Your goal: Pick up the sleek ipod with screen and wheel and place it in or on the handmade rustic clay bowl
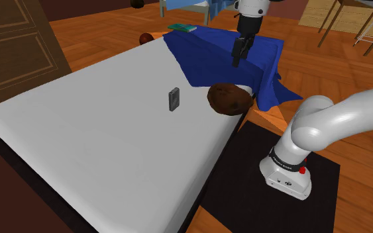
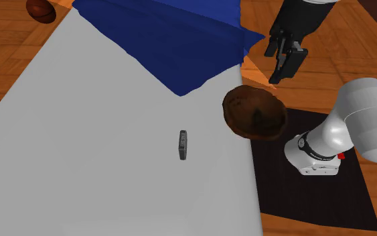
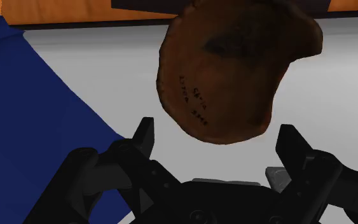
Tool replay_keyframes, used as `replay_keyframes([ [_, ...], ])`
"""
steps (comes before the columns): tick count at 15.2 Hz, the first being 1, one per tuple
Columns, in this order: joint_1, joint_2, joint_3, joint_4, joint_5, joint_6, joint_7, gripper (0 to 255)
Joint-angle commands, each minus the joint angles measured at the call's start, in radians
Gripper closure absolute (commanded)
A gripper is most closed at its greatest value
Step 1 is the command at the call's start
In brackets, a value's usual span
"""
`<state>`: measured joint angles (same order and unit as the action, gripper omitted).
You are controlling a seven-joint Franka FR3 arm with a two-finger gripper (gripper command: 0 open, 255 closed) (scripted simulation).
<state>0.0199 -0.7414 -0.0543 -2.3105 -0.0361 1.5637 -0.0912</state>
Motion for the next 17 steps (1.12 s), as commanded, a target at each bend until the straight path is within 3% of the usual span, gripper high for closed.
replay_keyframes([
  [1, 0.000, 0.000, 0.000, 0.000, 0.000, 0.000, 0.000, 0],
  [9, 0.046, 0.207, 0.104, 0.029, 0.042, 0.185, 0.103, 0],
  [17, 0.080, 0.458, 0.198, 0.138, 0.035, 0.333, 0.209, 0],
])
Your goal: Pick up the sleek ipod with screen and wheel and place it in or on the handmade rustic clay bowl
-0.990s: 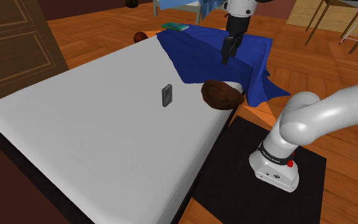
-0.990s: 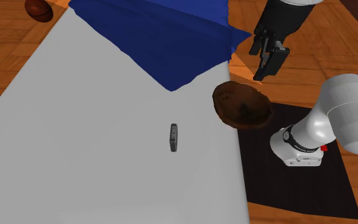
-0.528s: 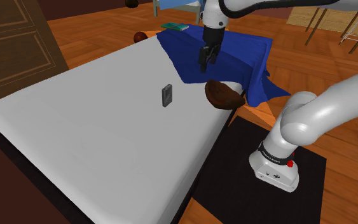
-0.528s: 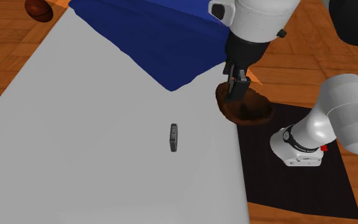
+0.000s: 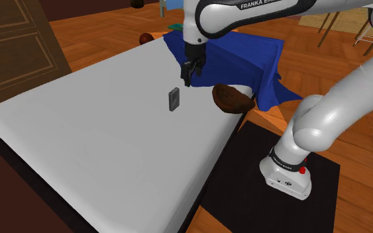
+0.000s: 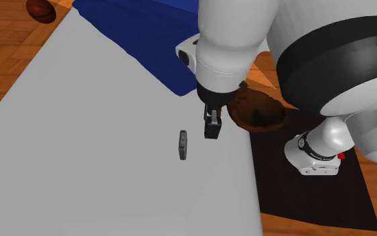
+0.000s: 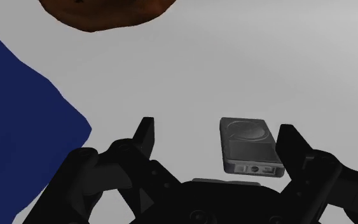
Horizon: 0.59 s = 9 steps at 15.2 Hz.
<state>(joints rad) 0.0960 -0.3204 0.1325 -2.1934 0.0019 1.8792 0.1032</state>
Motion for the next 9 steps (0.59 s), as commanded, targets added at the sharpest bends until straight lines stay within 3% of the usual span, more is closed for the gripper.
replay_keyframes([
  [1, 0.007, 0.071, 0.022, 0.040, -0.008, 0.032, 0.029, 0],
  [6, 0.026, 0.226, 0.065, 0.141, -0.043, 0.084, 0.094, 0],
  [9, 0.026, 0.236, 0.064, 0.111, -0.046, 0.124, 0.096, 0],
])
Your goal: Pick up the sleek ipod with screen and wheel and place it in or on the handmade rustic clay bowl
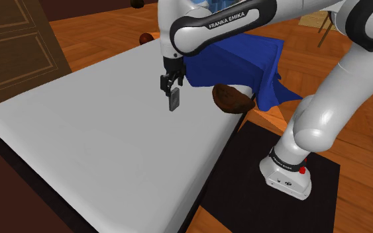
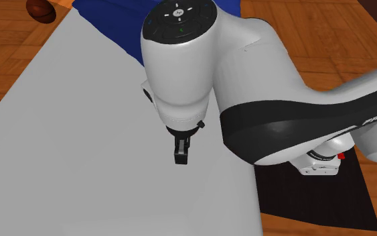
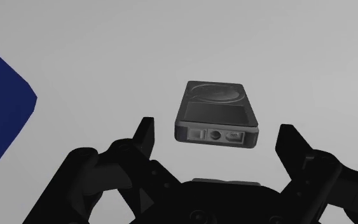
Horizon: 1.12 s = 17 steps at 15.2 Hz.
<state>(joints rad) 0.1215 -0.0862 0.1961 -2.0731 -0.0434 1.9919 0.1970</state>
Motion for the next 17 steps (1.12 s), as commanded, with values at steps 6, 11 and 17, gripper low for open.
replay_keyframes([
  [6, -0.001, 0.020, 0.000, -0.051, -0.006, 0.071, 0.006, 0],
  [11, -0.001, 0.021, 0.000, -0.051, -0.006, 0.071, 0.006, 0],
  [17, -0.001, 0.020, 0.000, -0.051, -0.006, 0.071, 0.006, 255],
])
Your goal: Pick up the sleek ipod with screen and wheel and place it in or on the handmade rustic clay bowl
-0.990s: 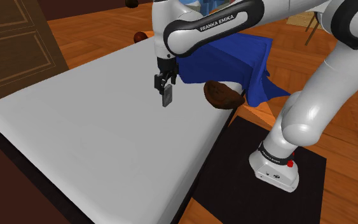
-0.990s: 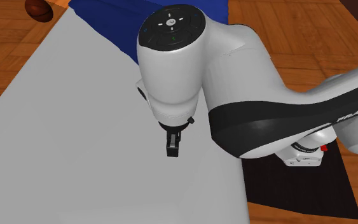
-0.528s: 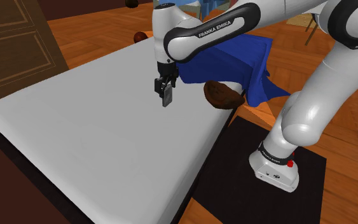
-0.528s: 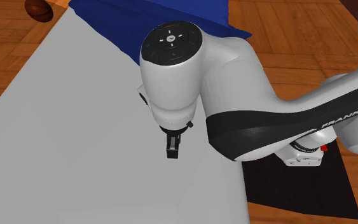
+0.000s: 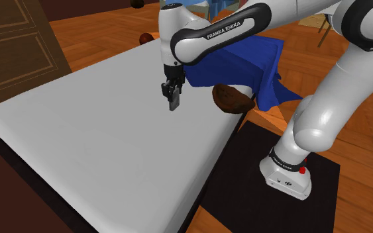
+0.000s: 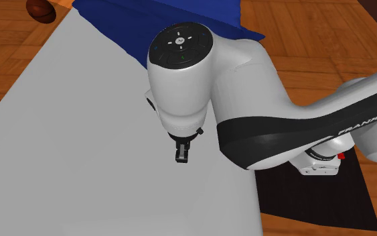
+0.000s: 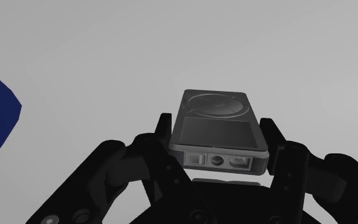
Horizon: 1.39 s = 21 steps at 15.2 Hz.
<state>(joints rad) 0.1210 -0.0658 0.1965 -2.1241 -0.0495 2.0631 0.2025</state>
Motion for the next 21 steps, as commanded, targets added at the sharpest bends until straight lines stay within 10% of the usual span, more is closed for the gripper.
replay_keyframes([
  [1, 0.000, 0.000, 0.000, 0.000, 0.000, 0.000, 0.000, 255],
  [21, -0.001, -0.045, -0.003, 0.168, 0.013, -0.212, -0.018, 255],
])
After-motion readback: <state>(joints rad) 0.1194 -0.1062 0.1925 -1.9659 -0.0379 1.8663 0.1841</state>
